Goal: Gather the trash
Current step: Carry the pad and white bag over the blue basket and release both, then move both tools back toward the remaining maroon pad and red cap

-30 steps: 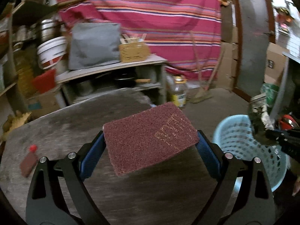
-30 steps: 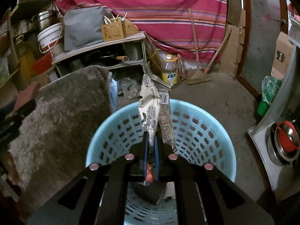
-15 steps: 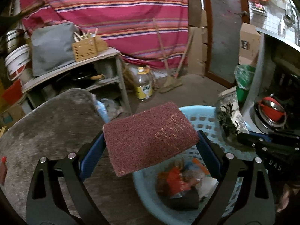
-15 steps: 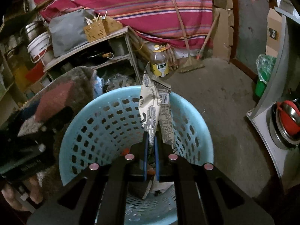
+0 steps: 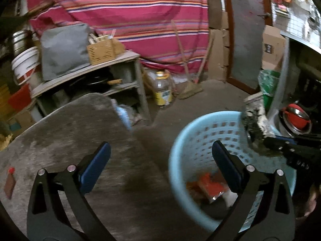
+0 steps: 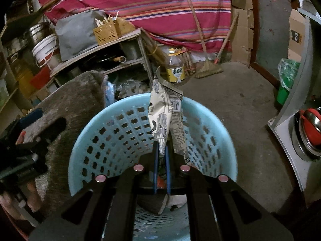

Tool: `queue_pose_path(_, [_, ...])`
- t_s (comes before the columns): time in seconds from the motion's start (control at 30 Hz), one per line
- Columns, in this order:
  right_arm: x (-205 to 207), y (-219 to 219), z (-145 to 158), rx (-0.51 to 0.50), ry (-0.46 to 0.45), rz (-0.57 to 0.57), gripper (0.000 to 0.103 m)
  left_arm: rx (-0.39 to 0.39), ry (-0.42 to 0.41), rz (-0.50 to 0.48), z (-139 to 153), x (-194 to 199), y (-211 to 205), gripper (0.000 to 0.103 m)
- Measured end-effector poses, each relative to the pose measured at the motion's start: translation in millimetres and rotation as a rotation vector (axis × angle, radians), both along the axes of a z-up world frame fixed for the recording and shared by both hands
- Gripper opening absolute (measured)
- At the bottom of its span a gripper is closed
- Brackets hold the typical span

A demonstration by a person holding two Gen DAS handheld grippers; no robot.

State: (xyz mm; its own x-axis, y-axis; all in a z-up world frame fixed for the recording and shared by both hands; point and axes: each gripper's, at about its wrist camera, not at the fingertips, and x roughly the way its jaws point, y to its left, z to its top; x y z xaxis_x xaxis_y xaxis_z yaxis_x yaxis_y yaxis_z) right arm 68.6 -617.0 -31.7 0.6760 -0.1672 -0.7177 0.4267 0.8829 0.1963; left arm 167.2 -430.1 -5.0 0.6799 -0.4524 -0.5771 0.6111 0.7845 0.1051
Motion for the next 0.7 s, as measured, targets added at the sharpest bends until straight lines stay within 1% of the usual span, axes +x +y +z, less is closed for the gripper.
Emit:
queue_pose_path(0.1, [10,12,0,-0.004,0.008,0.022,0.007,0.0,-0.021,0.049,6,11,32,0.098])
queue_pose_path(0.17, [16,19,1,-0.006,0.013,0.028,0.01,0.005,-0.033,0.096,11,20,58,0.098])
queue_pose_path(0.27, [25,27,1,-0.006,0.026,0.029,0.011,0.002,-0.035,0.136,18,31,92,0.098])
queue_pose_path(0.3, [27,30,0,-0.013,0.03,0.027,0.024,0.008,-0.04,0.153,20,35,106,0.098])
queue_pose_path(0.33, [28,31,0,-0.022,0.036,0.022,0.052,0.017,-0.049,0.172,22,39,118,0.098])
queue_pose_path(0.37, [30,35,0,-0.046,0.046,0.01,0.065,0.024,-0.057,0.192,23,43,129,0.098])
queue_pose_path(0.4, [31,37,1,-0.066,0.048,0.005,0.072,0.032,-0.064,0.216,26,48,145,0.098])
queue_pose_path(0.47, [35,45,4,-0.108,0.063,-0.001,0.072,0.038,-0.073,0.255,29,56,169,0.098])
queue_pose_path(0.57, [40,56,10,-0.159,0.068,-0.008,0.079,0.032,-0.092,0.337,33,67,214,0.098])
queue_pose_path(0.7, [49,79,23,-0.252,0.043,0.007,0.086,0.014,-0.072,0.415,33,85,263,0.098])
